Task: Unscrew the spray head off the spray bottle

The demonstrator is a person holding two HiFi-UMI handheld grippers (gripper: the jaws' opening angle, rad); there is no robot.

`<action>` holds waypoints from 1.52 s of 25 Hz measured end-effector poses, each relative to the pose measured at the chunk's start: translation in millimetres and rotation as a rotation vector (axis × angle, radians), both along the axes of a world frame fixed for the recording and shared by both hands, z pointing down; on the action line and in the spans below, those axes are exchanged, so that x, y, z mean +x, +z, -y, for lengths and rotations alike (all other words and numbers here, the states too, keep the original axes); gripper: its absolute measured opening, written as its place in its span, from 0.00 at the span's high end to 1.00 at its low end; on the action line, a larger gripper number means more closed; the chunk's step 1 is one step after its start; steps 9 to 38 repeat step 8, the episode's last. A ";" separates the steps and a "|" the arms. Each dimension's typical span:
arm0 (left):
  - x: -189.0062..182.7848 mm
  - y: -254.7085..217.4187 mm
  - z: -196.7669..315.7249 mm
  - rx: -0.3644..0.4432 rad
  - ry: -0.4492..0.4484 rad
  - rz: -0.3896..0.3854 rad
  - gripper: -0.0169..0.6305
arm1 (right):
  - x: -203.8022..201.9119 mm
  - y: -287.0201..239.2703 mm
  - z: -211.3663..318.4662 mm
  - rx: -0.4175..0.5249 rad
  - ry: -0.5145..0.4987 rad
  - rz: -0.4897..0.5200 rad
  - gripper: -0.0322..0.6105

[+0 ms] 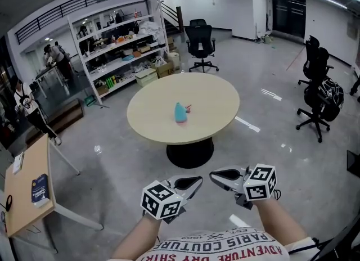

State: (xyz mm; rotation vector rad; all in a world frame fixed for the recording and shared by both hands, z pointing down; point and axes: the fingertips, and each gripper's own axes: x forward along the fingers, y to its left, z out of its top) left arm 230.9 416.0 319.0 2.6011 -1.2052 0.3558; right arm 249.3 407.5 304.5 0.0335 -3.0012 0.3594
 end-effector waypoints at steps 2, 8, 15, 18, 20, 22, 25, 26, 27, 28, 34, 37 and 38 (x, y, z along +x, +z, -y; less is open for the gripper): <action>2.8 1.3 1.5 0.000 0.002 0.004 0.97 | 3.9 1.1 1.0 -0.003 0.003 0.006 0.95; 2.5 4.3 -3.6 0.005 0.009 0.002 0.97 | 4.7 8.6 -6.4 -0.004 0.004 -0.001 0.95; 2.5 4.3 -3.6 0.005 0.009 0.002 0.97 | 4.7 8.6 -6.4 -0.004 0.004 -0.001 0.95; 2.5 4.3 -3.6 0.005 0.009 0.002 0.97 | 4.7 8.6 -6.4 -0.004 0.004 -0.001 0.95; 2.5 4.3 -3.6 0.005 0.009 0.002 0.97 | 4.7 8.6 -6.4 -0.004 0.004 -0.001 0.95; 2.5 4.3 -3.6 0.005 0.009 0.002 0.97 | 4.7 8.6 -6.4 -0.004 0.004 -0.001 0.95; 2.5 4.3 -3.6 0.005 0.009 0.002 0.97 | 4.7 8.6 -6.4 -0.004 0.004 -0.001 0.95; 2.5 4.3 -3.6 0.005 0.009 0.002 0.97 | 4.7 8.6 -6.4 -0.004 0.004 -0.001 0.95; 2.5 4.3 -3.6 0.005 0.009 0.002 0.97 | 4.7 8.6 -6.4 -0.004 0.004 -0.001 0.95; 2.5 4.3 -3.6 0.005 0.009 0.002 0.97 | 4.7 8.6 -6.4 -0.004 0.004 -0.001 0.95; 2.5 4.3 -3.6 0.005 0.009 0.002 0.97 | 4.7 8.6 -6.4 -0.004 0.004 -0.001 0.95; 2.5 4.3 -3.6 0.005 0.009 0.002 0.97 | 4.7 8.6 -6.4 -0.004 0.004 -0.001 0.95; 2.5 4.3 -3.6 0.005 0.009 0.002 0.97 | 4.7 8.6 -6.4 -0.004 0.004 -0.001 0.95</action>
